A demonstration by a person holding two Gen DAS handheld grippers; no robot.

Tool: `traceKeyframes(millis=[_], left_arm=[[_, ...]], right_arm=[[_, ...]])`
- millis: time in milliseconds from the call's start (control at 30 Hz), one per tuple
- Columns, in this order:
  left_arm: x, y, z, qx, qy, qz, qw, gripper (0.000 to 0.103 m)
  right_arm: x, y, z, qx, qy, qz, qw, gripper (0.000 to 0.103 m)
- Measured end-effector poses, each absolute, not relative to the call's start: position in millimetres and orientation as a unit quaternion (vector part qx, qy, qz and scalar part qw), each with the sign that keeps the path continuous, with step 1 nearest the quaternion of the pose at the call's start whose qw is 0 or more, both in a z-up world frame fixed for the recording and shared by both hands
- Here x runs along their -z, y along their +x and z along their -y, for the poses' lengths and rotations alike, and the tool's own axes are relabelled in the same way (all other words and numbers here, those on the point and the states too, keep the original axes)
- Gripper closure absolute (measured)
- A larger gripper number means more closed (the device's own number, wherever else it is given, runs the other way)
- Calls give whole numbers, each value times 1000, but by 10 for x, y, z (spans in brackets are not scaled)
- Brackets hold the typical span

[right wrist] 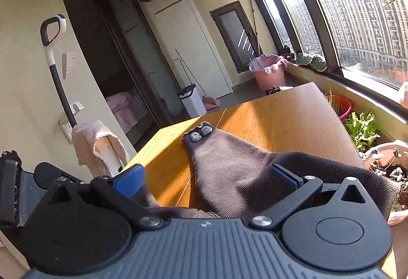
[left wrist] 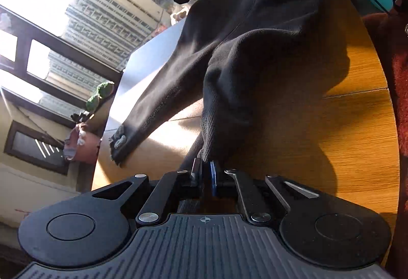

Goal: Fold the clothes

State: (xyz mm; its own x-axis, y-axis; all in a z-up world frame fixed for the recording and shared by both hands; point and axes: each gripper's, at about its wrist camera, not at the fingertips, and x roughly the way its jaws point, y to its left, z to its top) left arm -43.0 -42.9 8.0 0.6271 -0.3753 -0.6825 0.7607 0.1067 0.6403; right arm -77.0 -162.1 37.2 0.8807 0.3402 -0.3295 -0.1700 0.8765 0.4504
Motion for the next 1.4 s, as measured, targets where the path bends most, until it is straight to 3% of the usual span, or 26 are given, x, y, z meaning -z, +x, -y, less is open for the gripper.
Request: traceKeyframes(millis=[100, 133, 167, 233, 300, 367, 467, 533, 667, 767, 900, 967, 1033, 1133, 1233, 1400], left_arm=[[-411, -385, 562, 339, 551, -99, 756, 91], [-488, -211, 615, 292, 553, -74, 777, 84], [-555, -2, 647, 248, 549, -61, 796, 53], [-689, 460, 596, 168, 514, -50, 840, 16], [-826, 741, 446, 155, 434, -99, 882, 20], [-944, 839, 239, 208, 294, -190, 913, 18], [-914, 658, -24, 338, 88, -311, 884, 15], [-743, 320, -84, 398, 40, -349, 848, 14], [-411, -102, -68, 443, 34, -389, 807, 8], [-170, 60, -141, 401, 68, -408, 818, 7], [-275, 616, -454, 209, 152, -338, 905, 7], [-437, 702, -730, 177, 104, -317, 926, 7], [-589, 777, -936, 196, 21, -318, 928, 4], [-619, 745, -1006, 264, -47, -334, 904, 0], [-372, 628, -809, 324, -42, -375, 868, 0], [-21, 635, -648, 303, -4, -406, 862, 0]], right_arm=[[-389, -717, 1646, -131, 231, -191, 945, 0], [-402, -702, 1641, -128, 238, -186, 945, 0], [-416, -689, 1631, -124, 243, -181, 945, 0], [-447, -686, 1586, -104, 244, -174, 948, 0], [-467, -719, 1543, -88, 232, -176, 953, 0], [-468, -787, 1536, -83, 215, -181, 956, 0], [-399, -847, 1602, -73, 218, -209, 951, 0], [-345, -829, 1640, -73, 252, -237, 935, 0], [-236, -756, 1583, -114, 320, -295, 893, 0], [-156, -677, 1490, -138, 315, -334, 878, 0], [-286, -522, 1401, -64, 193, -321, 925, 0], [-435, -499, 1254, 40, 60, -274, 959, 0], [-543, -467, 1242, 54, 51, -249, 966, 0], [-584, -322, 1320, 4, 155, -265, 952, 0], [-392, -31, 1267, 2, 226, -333, 915, 0], [-193, 487, 935, -25, 187, -372, 909, 0]])
